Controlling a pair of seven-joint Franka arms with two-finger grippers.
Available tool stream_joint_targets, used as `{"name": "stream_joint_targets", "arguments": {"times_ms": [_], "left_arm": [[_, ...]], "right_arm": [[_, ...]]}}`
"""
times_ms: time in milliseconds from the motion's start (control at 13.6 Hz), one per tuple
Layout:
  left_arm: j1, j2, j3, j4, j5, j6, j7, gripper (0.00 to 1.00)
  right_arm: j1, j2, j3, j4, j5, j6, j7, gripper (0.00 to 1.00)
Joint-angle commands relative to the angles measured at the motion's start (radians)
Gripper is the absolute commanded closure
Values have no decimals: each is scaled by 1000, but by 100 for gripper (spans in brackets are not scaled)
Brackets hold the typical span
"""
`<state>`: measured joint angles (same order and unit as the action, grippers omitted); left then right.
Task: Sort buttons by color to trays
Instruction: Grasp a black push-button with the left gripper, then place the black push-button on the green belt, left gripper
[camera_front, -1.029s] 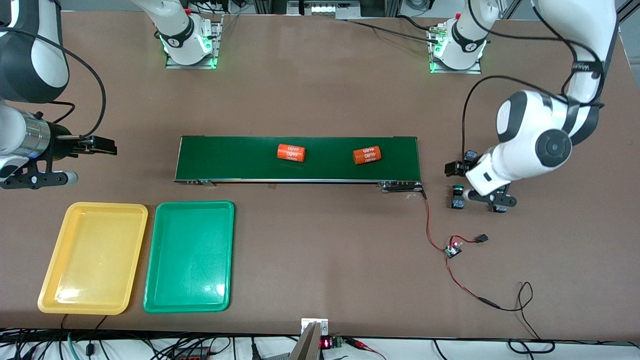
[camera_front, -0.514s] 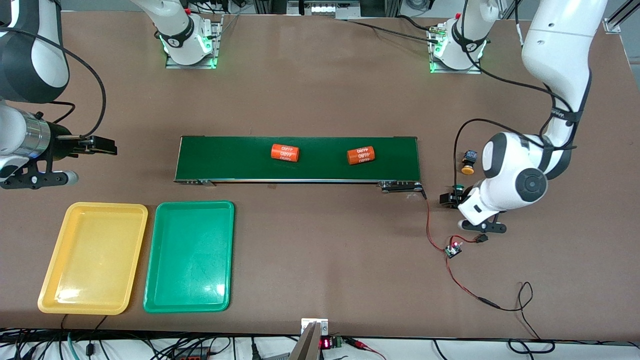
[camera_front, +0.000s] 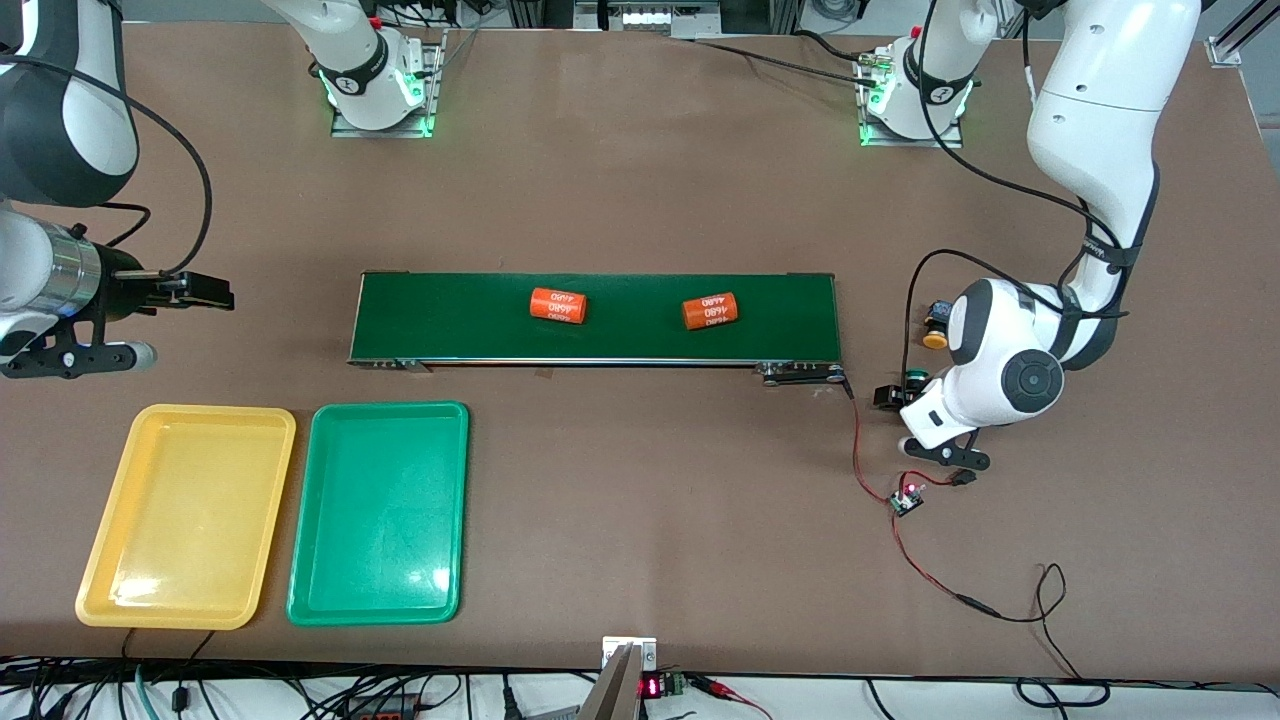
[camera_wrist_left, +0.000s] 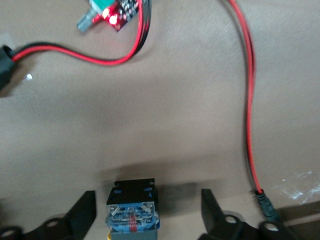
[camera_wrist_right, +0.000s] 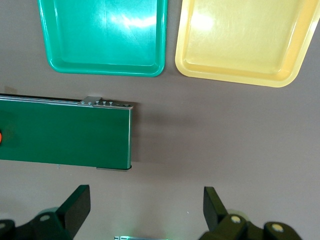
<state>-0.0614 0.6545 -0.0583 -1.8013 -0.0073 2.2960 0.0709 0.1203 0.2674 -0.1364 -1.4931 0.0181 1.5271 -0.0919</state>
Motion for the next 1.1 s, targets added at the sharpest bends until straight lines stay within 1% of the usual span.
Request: {"name": "stream_joint_targets", "arguments": {"times_ms": [0, 73, 147, 220, 441, 514, 588, 735, 882, 1029], "left_arm": [[-8, -10, 11, -7, 10, -18, 17, 56], [-8, -15, 11, -6, 10, -36, 13, 70], [-6, -22, 11, 0, 10, -50, 7, 80], [-6, -38, 11, 3, 9, -61, 6, 84], [-6, -125, 0, 14, -3, -150, -3, 84], [-12, -151, -6, 28, -5, -196, -32, 84], [-23, -167, -30, 45, -5, -252, -87, 84], [-24, -194, -99, 42, -7, -324, -210, 84], [-24, -217, -181, 27, -7, -348, -327, 84], [-24, -220, -253, -3, -7, -337, -434, 83]], "right_arm": [[-13, -2, 0, -1, 8, -4, -32, 0], [-14, -2, 0, -1, 8, -2, -35, 0], [-14, -2, -2, -3, 8, -4, -35, 0], [-14, -2, -2, -1, 8, -2, -35, 0], [-14, -2, -2, -3, 8, -4, -35, 0], [-18, -2, -2, -3, 8, -5, -37, 0], [-24, -2, -2, -3, 8, -4, -38, 0], [-24, -2, -2, -3, 8, -2, -38, 0], [-24, -2, -2, -3, 8, -2, -38, 0], [-24, -2, -2, -3, 8, -2, -38, 0]]}}
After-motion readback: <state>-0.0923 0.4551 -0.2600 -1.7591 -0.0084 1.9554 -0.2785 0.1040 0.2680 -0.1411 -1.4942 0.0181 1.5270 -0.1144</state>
